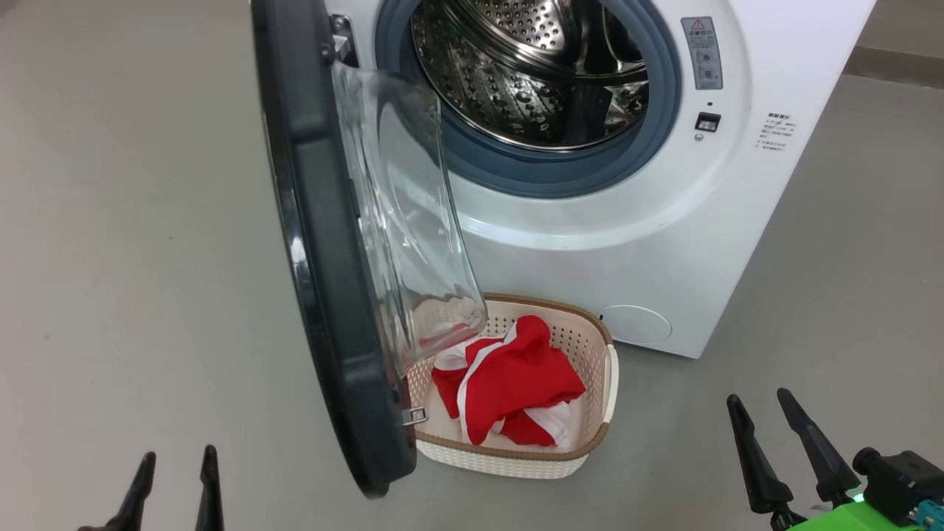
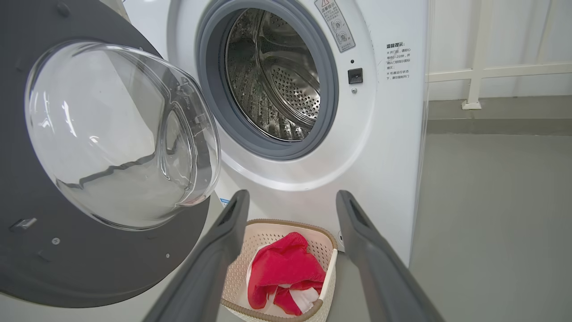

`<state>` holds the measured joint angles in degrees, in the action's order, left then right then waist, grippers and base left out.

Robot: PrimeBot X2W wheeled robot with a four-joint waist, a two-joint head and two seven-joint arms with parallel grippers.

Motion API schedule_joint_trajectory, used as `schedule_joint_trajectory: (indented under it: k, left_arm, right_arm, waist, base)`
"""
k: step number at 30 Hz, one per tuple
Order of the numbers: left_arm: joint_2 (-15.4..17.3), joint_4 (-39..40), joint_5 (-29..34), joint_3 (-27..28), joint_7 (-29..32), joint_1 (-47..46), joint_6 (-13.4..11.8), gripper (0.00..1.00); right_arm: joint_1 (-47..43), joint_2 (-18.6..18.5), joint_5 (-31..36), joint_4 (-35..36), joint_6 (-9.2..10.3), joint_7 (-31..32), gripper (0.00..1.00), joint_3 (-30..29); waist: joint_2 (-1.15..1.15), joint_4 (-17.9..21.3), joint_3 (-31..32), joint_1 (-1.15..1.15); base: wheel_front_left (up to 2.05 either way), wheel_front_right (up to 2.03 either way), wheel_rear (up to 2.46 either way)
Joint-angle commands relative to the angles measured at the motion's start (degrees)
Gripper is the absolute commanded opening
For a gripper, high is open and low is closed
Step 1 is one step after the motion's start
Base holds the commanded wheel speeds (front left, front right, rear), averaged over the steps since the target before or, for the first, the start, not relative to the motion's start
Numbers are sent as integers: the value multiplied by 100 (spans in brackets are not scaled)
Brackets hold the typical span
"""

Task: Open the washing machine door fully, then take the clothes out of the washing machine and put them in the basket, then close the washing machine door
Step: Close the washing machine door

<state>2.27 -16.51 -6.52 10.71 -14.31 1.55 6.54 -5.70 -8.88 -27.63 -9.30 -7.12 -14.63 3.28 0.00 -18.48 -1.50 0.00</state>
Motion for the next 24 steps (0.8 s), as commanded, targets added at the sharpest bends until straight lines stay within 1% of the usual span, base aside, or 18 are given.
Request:
schedule_joint_trajectory:
  k: [1, 2, 3, 4, 6, 8, 9, 12, 15, 17, 22, 23, 24]
  left_arm:
    - [62, 165, -22, 183, -69, -142, 12, 97]
    - [62, 176, -148, 185, -69, -168, 27, 90]
    - [62, 177, -331, 179, -69, -200, 47, 79]
    - [62, 190, -509, 181, -69, -240, 64, 48]
    - [62, 203, -934, 153, -69, -338, 86, 34]
    - [70, 274, -1318, 24, -69, -429, 90, 4]
    - [100, 321, -1920, -33, -69, -542, 92, 0]
    - [321, 364, -2983, -232, -69, -722, 93, 0]
    - [742, 413, -3886, -642, -69, -862, 93, 0]
    - [1031, 446, -4611, -1036, -69, -959, 93, 0]
    - [1846, 830, -6131, -1755, -37, -1192, 94, 0]
    - [1959, 946, -6440, -1857, -5, -1224, 94, 0]
    - [1959, 946, -6440, -1857, -5, -1224, 94, 0]
  right_arm:
    - [61, -75, 53, 118, -36, -37, 100, 120]
    - [58, -71, 51, 116, -36, -37, 100, 124]
    - [56, -67, 50, 113, -36, -37, 100, 127]
    - [54, -64, 49, 112, -36, -37, 100, 129]
    - [55, -59, 50, 111, -36, -37, 100, 131]
    - [63, -54, 52, 110, -36, -37, 100, 131]
    - [84, -49, 56, 112, -36, -37, 100, 140]
    - [116, -40, 59, 115, -36, -37, 100, 149]
    - [138, -33, 59, 116, -36, -37, 100, 154]
    - [146, -26, 58, 116, -36, -37, 100, 147]
    - [162, -11, 63, 121, -36, -37, 100, 149]
    - [173, -14, 61, 122, -36, -37, 100, 149]
    - [173, -14, 61, 122, -36, -37, 100, 149]
  waist:
    - [0, 9, 7, 0]
    - [0, 16, 9, 0]
    - [0, 22, 14, 0]
    - [0, 29, 12, 0]
    - [0, 40, 5, 0]
    - [0, 50, -8, 0]
    - [0, 67, -34, 0]
    - [0, 102, -69, 0]
    - [0, 145, -104, 0]
    - [0, 173, -123, 0]
    - [0, 250, -191, 0]
    - [0, 265, -209, 0]
    - [0, 265, -209, 0]
  base:
    - [0, 0, 0]
    - [0, 0, 0]
    - [0, 0, 0]
    - [0, 0, 0]
    - [0, 0, 0]
    - [0, 0, 0]
    - [0, 0, 0]
    - [0, 0, 0]
    - [0, 0, 0]
    - [0, 0, 0]
    - [0, 0, 0]
    - [0, 0, 0]
    - [0, 0, 0]
